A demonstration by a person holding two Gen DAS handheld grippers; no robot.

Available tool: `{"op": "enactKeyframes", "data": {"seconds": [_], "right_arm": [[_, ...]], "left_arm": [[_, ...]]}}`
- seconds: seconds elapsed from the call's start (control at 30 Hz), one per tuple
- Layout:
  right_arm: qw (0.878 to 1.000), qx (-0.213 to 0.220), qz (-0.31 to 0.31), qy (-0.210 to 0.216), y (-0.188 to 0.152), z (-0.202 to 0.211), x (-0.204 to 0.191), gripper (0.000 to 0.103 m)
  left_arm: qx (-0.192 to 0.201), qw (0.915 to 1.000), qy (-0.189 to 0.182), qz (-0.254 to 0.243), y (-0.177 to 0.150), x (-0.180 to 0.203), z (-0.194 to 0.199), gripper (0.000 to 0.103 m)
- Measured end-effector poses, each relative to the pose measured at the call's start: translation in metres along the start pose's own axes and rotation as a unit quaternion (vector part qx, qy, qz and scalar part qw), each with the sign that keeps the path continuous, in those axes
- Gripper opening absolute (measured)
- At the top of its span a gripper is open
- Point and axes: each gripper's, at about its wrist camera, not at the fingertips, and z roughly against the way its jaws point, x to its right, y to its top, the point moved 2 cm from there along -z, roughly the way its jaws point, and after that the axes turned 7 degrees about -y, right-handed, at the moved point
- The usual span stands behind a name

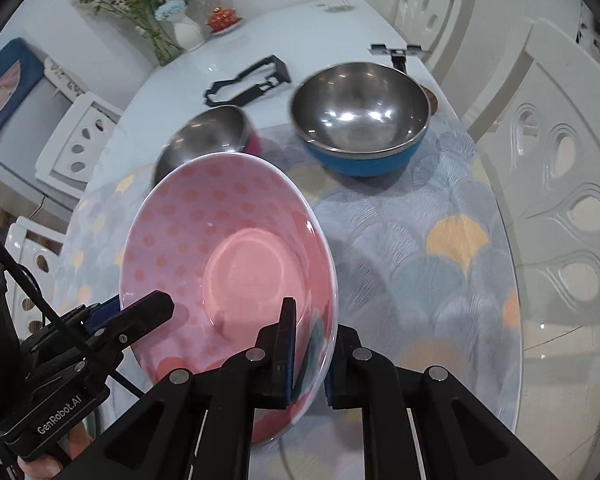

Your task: Organize plates and bowls

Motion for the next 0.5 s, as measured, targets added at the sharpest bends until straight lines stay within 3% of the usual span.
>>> {"op": "enactKeyframes", "data": {"seconds": [0.23, 0.5], "right_arm": [[1.000, 0.004, 0.000, 0.006, -0.045, 0.031, -0.044, 0.012], [0.999, -0.040, -0.030, 0.012, -0.111, 0.027, -0.079, 0.012]], "left_arm": [[0.015, 0.9998, -0.004, 0.012, -0.030, -0.012, 0.055, 0.023], [-0.007, 0.9996, -0.005, 0.025, -0.079, -0.032, 0.080, 0.023]]}}
